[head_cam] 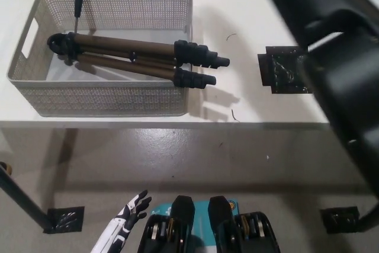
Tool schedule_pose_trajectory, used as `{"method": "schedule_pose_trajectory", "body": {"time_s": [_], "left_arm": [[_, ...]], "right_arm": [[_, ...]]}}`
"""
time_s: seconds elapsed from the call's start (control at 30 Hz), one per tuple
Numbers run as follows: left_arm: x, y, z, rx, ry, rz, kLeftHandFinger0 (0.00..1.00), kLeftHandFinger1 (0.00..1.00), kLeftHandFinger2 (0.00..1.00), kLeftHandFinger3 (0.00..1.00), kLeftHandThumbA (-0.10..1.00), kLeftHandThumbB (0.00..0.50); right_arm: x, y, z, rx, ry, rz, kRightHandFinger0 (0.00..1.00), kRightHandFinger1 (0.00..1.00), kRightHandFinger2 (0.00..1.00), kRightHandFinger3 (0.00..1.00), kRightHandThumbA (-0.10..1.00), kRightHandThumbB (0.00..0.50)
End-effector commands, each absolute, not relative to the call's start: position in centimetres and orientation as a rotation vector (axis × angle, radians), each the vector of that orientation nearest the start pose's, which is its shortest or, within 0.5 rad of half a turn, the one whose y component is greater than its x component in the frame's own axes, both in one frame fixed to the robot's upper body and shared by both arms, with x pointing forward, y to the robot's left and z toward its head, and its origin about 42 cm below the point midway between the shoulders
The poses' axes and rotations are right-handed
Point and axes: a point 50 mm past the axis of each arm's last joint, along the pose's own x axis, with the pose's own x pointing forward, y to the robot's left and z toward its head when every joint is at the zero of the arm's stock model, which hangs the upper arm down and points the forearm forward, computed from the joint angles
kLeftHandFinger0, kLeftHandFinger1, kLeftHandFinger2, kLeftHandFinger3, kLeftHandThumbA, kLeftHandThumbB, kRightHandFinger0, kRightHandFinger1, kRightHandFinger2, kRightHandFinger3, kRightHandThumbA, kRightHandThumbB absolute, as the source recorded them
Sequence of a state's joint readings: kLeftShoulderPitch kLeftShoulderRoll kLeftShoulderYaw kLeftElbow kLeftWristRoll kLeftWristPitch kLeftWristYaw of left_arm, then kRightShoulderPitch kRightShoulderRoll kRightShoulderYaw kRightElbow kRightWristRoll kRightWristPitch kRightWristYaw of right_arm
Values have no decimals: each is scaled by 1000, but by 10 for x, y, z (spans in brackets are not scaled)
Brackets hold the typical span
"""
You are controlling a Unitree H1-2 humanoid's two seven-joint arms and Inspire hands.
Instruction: The robot uses its right hand to pick the tripod on the desk and places it into a rectangular container on the left.
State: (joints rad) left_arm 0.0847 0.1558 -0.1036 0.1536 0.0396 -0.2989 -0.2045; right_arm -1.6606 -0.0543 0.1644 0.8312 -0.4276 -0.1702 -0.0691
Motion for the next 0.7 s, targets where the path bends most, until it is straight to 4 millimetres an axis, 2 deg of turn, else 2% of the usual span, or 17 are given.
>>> {"method": "schedule_pose_trajectory", "body": {"time_s": [0.0,0.03,0.07,0.1,0.13,0.2,0.27,0.3,0.37,0.43,0.47,0.5,0.53,0.57,0.6,0.63,0.67], "left_arm": [[241,243,59,188,-58,-281,1000,1000,1000,1000,1000,173],[242,245,60,191,-69,-277,1000,1000,1000,1000,1000,166],[243,245,61,192,-80,-272,1000,1000,1000,1000,1000,166],[244,246,62,191,-82,-271,1000,1000,1000,1000,1000,163],[247,245,63,190,-89,-271,1000,1000,1000,1000,1000,168],[250,246,65,184,-91,-266,1000,1000,1000,1000,1000,177],[252,247,67,178,-96,-260,1000,1000,1000,1000,1000,187],[255,248,68,179,-107,-258,1000,1000,1000,1000,1000,185],[262,246,70,179,-123,-252,1000,1000,1000,1000,1000,169],[267,245,72,174,-132,-250,1000,1000,1000,1000,1000,169],[271,243,75,167,-145,-252,1000,1000,1000,1000,1000,163],[272,243,75,164,-147,-252,1000,1000,1000,1000,1000,162],[273,243,77,164,-149,-246,1000,1000,1000,1000,1000,159],[274,242,77,160,-148,-244,1000,1000,1000,1000,1000,159],[274,242,80,155,-147,-239,1000,1000,1000,1000,1000,161],[275,242,81,158,-149,-240,1000,1000,1000,1000,1000,158],[275,243,82,163,-146,-240,1000,1000,1000,1000,1000,159]], "right_arm": [[428,-237,681,-410,-1284,-1,1000,1000,1000,1000,1000,250],[420,-260,673,-379,-1288,-31,1000,1000,1000,1000,1000,299],[410,-283,664,-358,-1293,-52,1000,1000,1000,1000,1000,311],[405,-290,659,-342,-1305,-80,1000,1000,1000,1000,1000,321],[386,-318,640,-282,-1323,-130,1000,1000,1000,1000,1000,331],[359,-349,611,-247,-1350,-130,1000,1000,1000,1000,1000,284],[337,-369,585,-224,-1391,-147,1000,1000,1000,1000,1000,276],[320,-377,563,-146,-1413,-186,1000,1000,1000,1000,1000,302],[300,-378,531,-95,-1400,-215,1000,1000,1000,1000,1000,370],[287,-376,507,-78,-1399,-215,1000,1000,1000,1000,1000,356],[273,-368,472,-63,-1391,-203,1000,1000,1000,1000,1000,341],[271,-366,467,-56,-1389,-197,1000,1000,1000,1000,1000,340],[265,-358,441,-31,-1351,-181,1000,1000,1000,1000,1000,337],[264,-355,433,-25,-1335,-166,1000,1000,1000,1000,1000,324],[263,-340,396,-2,-1260,-122,1000,1000,1000,1000,1000,296],[264,-335,387,-7,-1225,-112,1000,1000,1000,1000,1000,346],[266,-323,363,-10,-1143,-87,1000,1000,1000,1000,1000,371]]}}
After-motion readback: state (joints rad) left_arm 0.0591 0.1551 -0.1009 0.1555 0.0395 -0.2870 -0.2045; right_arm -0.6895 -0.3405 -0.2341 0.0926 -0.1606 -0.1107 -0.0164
